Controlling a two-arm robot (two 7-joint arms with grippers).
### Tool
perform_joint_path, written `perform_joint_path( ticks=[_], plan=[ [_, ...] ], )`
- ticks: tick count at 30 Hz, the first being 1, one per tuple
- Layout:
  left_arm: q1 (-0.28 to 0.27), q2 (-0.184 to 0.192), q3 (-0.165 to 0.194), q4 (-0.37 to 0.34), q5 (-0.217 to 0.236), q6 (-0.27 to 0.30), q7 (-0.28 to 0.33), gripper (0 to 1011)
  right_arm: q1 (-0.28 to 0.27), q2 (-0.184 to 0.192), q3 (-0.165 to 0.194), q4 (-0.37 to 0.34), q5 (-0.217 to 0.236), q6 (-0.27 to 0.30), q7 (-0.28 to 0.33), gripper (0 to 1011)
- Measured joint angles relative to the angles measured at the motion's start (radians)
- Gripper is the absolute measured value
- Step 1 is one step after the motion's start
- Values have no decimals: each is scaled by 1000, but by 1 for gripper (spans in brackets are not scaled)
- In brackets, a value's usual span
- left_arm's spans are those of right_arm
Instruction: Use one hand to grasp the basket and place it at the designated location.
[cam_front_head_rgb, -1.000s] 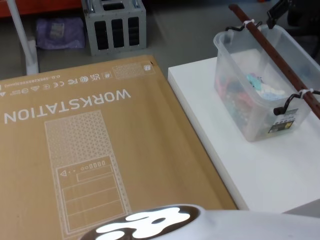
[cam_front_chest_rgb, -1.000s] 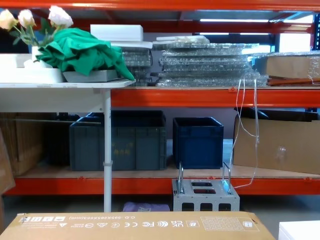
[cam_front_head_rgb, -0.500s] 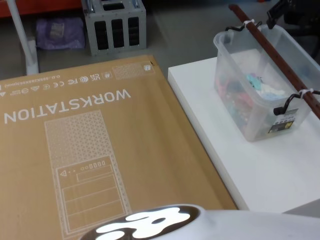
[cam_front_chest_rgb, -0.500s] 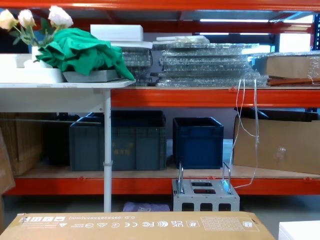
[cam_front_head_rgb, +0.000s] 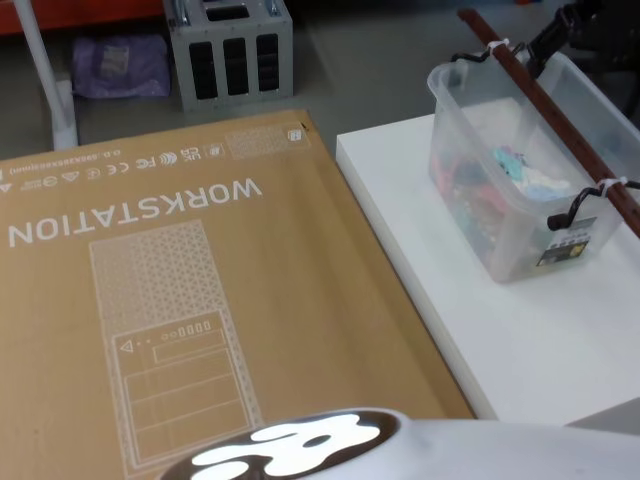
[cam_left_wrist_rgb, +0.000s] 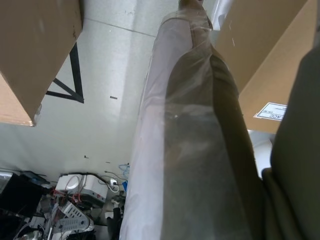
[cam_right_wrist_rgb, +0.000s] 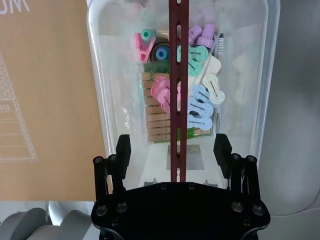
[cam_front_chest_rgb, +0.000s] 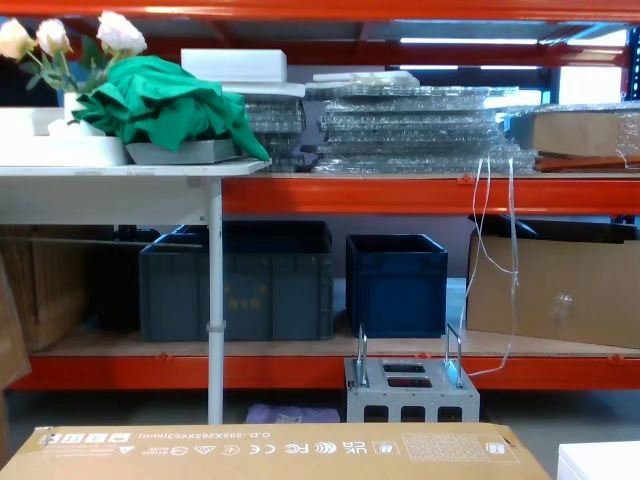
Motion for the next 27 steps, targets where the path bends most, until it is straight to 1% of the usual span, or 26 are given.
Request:
perform_joint_path(
  ticks=[15,19,27],
  plan=[
    [0,0,0,0,0,0,0,0,-4,-30,-27,50,-2,-26,10,1000],
    [0,0,0,0,0,0,0,0,-4,-47,-39,80,-3,-44,16,1000],
    [0,0,0,0,0,0,0,0,-9,-66,-57,111,-3,-58,23,1000]
  ],
)
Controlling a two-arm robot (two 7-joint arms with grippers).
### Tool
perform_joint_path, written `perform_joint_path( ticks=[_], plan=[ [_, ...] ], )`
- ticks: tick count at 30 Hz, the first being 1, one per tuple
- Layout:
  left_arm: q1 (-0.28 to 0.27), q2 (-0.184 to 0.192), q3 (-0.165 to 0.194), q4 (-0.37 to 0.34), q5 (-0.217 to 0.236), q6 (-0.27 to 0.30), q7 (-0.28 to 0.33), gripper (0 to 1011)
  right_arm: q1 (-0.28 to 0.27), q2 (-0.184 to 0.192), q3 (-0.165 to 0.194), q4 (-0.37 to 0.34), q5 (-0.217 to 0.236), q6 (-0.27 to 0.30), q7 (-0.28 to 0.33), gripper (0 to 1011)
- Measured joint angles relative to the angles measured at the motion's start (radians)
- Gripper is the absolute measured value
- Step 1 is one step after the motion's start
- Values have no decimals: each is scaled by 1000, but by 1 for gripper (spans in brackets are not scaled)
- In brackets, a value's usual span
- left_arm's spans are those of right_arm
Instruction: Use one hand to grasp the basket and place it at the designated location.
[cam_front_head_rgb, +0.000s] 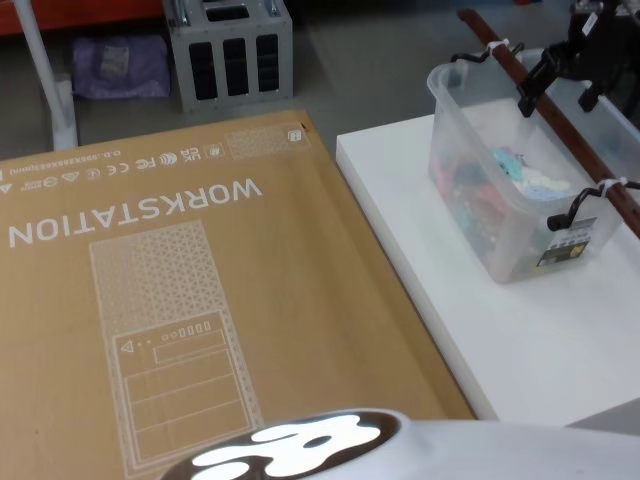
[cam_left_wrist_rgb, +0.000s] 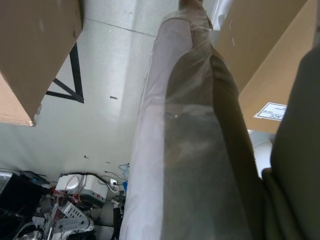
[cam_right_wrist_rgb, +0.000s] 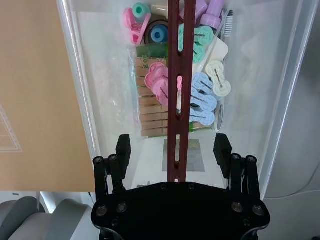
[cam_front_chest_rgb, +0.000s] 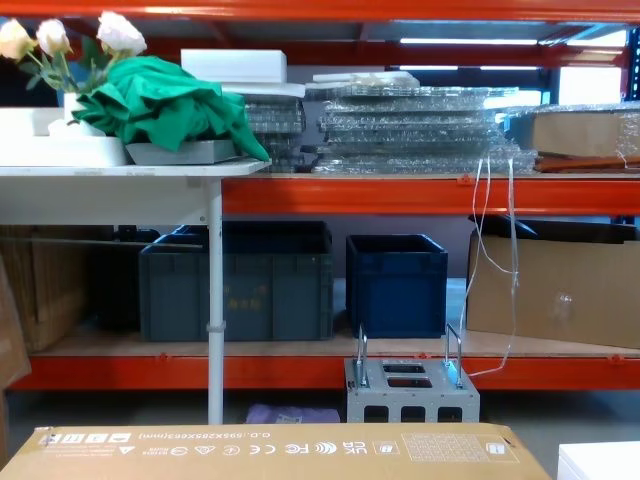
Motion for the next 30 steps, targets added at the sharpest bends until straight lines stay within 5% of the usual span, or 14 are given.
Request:
perform_joint_path(
  ticks=[30],
  plan=[
    [0,0,0,0,0,0,0,0,1,-41,-37,78,0,-32,10,1000]
  ],
)
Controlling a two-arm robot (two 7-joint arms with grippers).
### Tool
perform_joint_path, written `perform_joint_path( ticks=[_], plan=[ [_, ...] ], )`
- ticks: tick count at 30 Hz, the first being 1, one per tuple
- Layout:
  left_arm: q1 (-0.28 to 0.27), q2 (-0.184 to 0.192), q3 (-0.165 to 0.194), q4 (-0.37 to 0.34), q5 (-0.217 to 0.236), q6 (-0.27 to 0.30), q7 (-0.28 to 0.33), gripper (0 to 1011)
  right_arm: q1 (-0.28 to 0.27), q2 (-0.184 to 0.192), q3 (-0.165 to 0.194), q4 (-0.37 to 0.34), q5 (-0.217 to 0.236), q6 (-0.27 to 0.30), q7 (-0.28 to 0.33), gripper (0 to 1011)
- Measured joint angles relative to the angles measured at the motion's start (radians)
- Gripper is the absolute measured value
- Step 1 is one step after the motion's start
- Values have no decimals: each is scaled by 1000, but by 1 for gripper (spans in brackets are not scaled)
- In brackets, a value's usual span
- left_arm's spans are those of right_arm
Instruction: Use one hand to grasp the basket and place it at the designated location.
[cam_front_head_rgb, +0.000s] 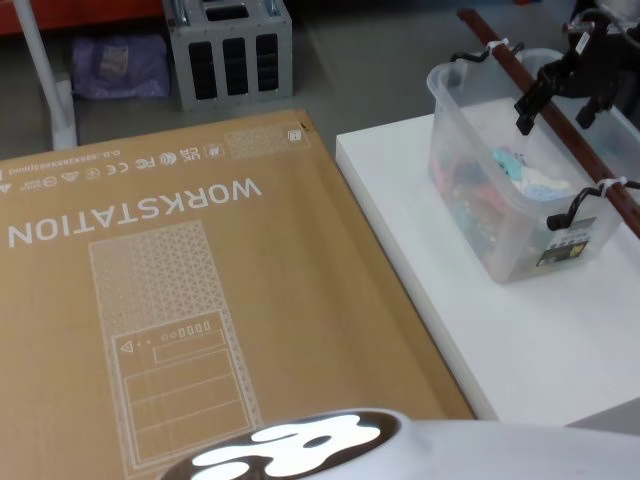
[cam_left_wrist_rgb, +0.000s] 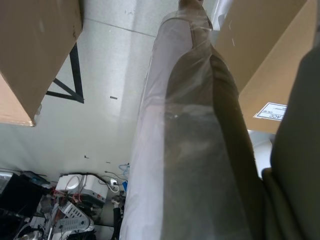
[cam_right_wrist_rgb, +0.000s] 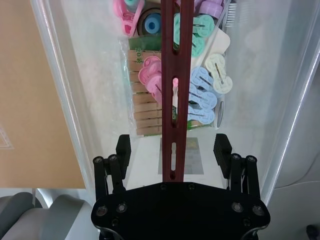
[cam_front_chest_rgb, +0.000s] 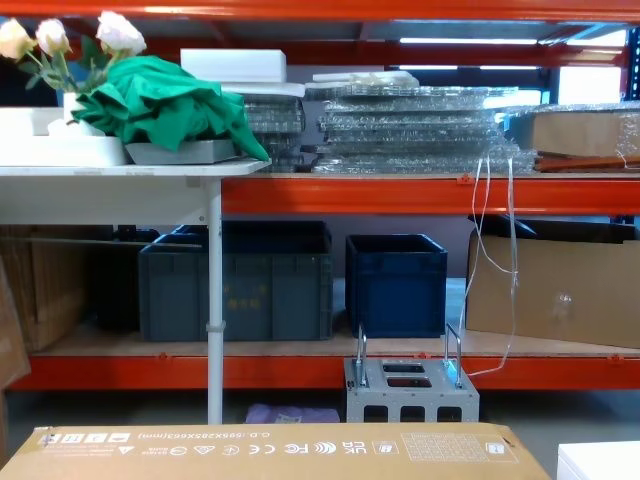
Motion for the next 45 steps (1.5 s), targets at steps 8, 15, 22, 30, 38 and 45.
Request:
perform_joint_path(
  ticks=[8,15,22,30,38,45],
  plan=[
    [0,0,0,0,0,0,0,0,0,-6,3,18,22,-27,1,1000],
    [0,0,0,0,0,0,0,0,1,-9,0,23,24,-32,1,925],
    [0,0,0,0,0,0,0,0,1,-5,-2,22,28,-33,-1,713],
    [0,0,0,0,0,0,0,0,1,-3,-3,20,29,-27,-2,469],
    [0,0,0,0,0,0,0,0,0,3,-5,11,28,-20,-3,242],
    [0,0,0,0,0,0,0,0,1,5,-5,4,27,-17,-6,234]
  ],
)
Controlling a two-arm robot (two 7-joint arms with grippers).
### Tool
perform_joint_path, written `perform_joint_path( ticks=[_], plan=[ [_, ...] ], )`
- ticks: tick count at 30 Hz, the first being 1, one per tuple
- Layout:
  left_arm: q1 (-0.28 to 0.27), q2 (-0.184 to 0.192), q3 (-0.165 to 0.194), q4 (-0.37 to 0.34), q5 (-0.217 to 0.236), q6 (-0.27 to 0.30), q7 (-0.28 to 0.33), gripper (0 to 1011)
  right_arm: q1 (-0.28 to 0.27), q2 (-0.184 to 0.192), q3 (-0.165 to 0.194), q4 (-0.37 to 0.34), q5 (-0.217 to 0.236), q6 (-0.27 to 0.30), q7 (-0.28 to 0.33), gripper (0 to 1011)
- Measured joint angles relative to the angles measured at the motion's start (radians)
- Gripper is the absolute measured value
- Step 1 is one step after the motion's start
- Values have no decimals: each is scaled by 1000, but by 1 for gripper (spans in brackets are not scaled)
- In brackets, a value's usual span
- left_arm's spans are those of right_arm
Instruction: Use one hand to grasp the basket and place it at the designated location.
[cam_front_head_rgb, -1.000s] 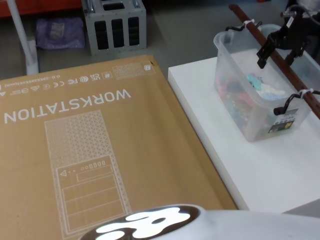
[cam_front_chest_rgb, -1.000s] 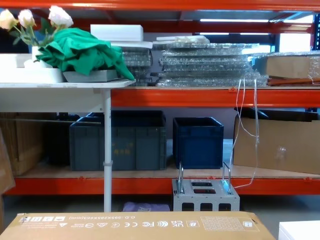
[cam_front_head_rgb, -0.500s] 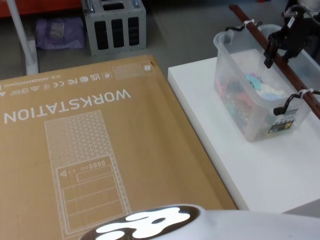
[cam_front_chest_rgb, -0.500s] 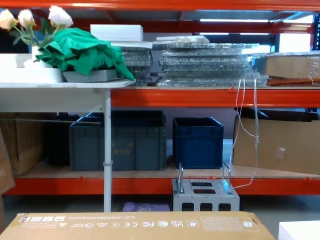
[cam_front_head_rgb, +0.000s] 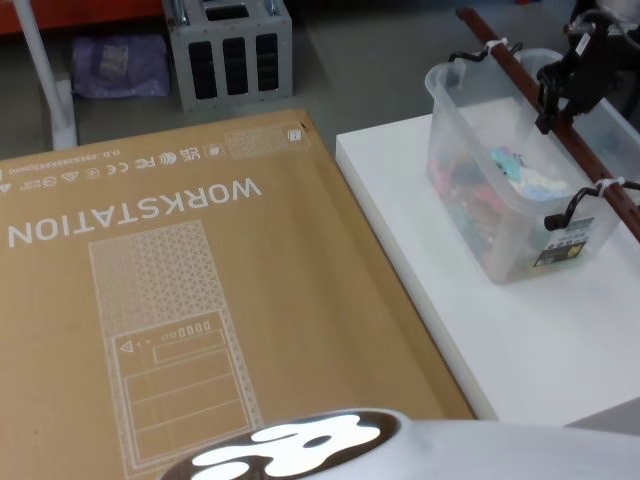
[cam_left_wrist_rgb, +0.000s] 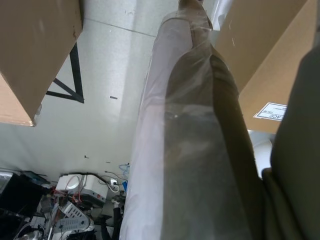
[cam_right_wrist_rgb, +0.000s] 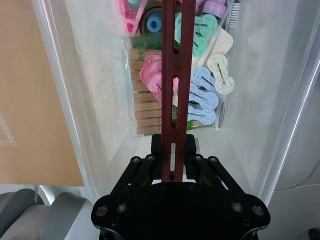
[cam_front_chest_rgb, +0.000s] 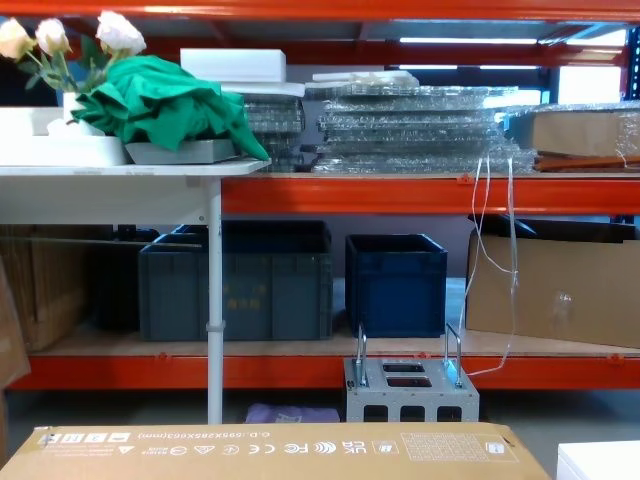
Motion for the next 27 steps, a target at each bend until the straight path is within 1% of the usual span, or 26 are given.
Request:
perform_joint_path(
  ticks=[15,27],
  plan=[
    [0,0,0,0,0,0,0,0,6,1,4,3,-1,-2,-4,234],
    [0,0,0,0,0,0,0,0,20,23,18,-36,2,-2,-4,234]
  ],
)
